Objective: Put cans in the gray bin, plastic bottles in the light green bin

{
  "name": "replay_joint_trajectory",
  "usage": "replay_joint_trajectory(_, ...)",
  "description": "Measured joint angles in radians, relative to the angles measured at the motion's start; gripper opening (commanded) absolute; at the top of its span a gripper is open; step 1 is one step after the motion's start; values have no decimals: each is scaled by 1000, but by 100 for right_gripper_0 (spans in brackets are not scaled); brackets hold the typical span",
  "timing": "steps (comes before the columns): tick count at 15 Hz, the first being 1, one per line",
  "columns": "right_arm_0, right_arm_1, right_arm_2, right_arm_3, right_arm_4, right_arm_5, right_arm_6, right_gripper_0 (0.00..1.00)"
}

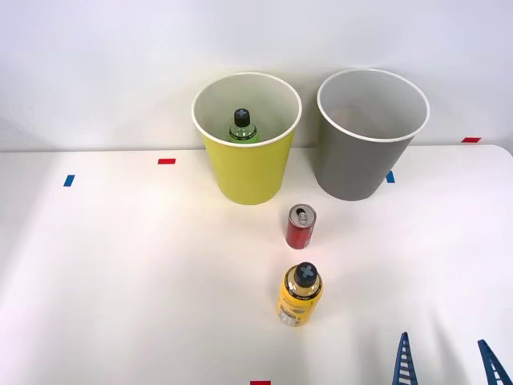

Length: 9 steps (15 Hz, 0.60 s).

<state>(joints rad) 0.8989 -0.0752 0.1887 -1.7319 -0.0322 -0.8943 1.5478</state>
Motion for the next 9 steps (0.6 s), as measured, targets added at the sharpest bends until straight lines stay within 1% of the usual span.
replay_joint_trajectory(9, 0, 0, 0, 0, 0, 0, 0, 100)
